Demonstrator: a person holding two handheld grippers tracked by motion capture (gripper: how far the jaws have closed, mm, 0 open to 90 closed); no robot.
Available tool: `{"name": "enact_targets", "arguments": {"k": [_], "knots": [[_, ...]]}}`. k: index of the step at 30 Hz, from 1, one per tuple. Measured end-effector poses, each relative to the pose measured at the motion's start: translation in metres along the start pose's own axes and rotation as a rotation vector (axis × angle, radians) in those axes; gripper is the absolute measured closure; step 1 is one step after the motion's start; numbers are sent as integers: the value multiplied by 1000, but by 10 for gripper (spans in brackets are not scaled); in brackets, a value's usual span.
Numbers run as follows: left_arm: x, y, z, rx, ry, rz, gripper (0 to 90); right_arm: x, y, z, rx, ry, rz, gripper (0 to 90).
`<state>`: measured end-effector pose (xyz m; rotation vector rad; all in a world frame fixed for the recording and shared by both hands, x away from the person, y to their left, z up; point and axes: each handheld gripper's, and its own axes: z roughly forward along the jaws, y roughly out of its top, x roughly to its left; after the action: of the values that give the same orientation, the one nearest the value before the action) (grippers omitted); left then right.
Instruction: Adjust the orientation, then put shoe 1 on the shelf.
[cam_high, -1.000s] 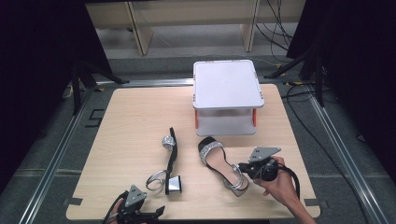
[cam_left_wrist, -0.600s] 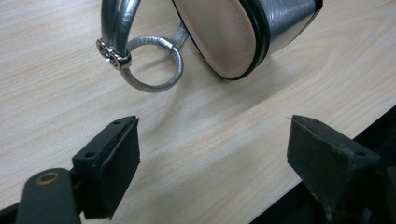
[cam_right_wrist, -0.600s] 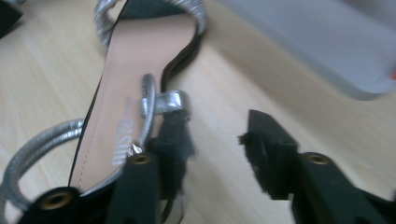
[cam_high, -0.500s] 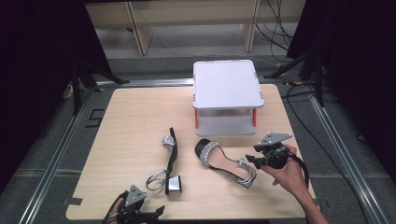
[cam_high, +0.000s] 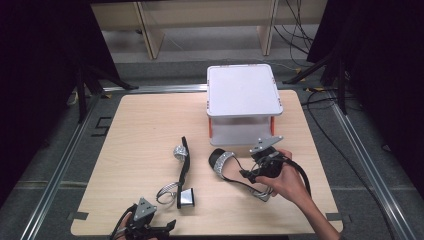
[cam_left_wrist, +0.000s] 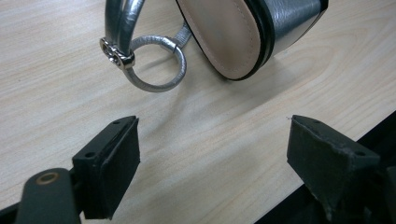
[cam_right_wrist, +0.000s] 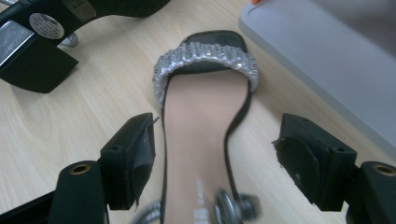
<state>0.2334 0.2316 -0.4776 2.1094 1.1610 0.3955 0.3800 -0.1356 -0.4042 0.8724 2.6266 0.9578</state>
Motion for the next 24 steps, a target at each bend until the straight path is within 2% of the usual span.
{"name": "enact_targets", "arguments": {"k": [1, 3, 4, 5, 6, 7, 8, 10, 11, 13, 14, 15, 16, 17, 19, 20, 21, 22, 24], "knots": [[-1, 0, 0, -1, -13, -19, 167, 2, 1, 4, 17, 6, 12, 279], [0, 0, 1, -7, -8, 4, 167, 4, 2, 10, 27, 9, 16, 273], [-2, 0, 0, 3, -24, -18, 167, 4, 2, 13, 33, 2, -1, 272], [-1, 0, -2, 25, -23, 2, 167, 6, 2, 18, 53, 16, 9, 267], [0, 1, -1, 24, -20, 8, 167, 9, 2, 24, 92, 21, 3, 249], [0, 1, -1, 24, -20, 8, 167, 9, 2, 24, 92, 21, 3, 249], [-2, 0, 2, -10, -16, -23, 167, 10, 1, 27, 118, 23, 17, 245], [-2, 0, 1, -6, -14, -28, 167, 11, -1, 34, 138, 18, 11, 243], [-1, 0, 1, -6, -15, -13, 167, 11, -2, 37, 151, 20, 6, 241], [-1, 0, 1, -9, -16, -9, 167, 10, -4, 40, 155, 3, 5, 236], [-3, 0, 0, -8, -26, -27, 167, 12, -4, 41, 164, -2, 14, 233], [-4, -1, 0, -3, -28, -47, 167, 10, -4, 41, 165, 3, -8, 233], [-2, 0, -2, 28, -24, -11, 167, 11, -5, 42, 173, 2, -2, 232], [-1, 1, -2, 27, -23, 5, 167, 12, -5, 42, 177, -1, 8, 232], [-1, 1, -1, 21, -29, 10, 167, 11, -5, 44, 181, 8, -13, 234], [-1, 0, -1, 24, -30, -2, 167, 13, -5, 45, 199, 5, 12, 255], [-1, 0, -2, 30, -32, 1, 167, 13, -6, 46, 209, 1, -3, 317], [-1, 0, -2, 35, -24, 1, 167, 11, -7, 49, 229, 8, -63, 381], [-1, 0, -2, 33, -24, 2, 167, 11, -8, 49, 237, 9, -66, 415]]}}
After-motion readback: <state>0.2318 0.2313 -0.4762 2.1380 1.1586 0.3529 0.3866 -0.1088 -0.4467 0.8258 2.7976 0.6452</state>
